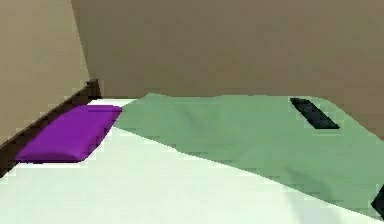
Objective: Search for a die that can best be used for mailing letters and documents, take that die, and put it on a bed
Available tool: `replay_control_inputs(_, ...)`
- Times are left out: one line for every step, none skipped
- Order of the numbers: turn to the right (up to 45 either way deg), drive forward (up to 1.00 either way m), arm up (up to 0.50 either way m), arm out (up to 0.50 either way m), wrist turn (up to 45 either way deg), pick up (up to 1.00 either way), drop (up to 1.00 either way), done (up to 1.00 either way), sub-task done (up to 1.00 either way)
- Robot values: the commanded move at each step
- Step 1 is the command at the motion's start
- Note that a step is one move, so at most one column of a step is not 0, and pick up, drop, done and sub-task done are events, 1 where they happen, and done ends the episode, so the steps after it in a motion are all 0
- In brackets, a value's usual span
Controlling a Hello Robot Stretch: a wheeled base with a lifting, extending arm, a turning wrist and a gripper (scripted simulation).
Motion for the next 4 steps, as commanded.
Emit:
replay_control_inputs(45.0, 0.00, 0.00, 0.00, 0.0, 0.00, 0.00, 0.00, 0.00)
replay_control_inputs(9.0, 0.00, 0.00, 0.00, 0.0, 0.00, 0.00, 0.00, 0.00)
replay_control_inputs(-45.0, 0.00, 0.00, 0.00, 0.0, 0.00, 0.00, 0.00, 0.00)
replay_control_inputs(-45.0, 0.00, 0.00, 0.00, 0.0, 0.00, 0.00, 0.00, 0.00)
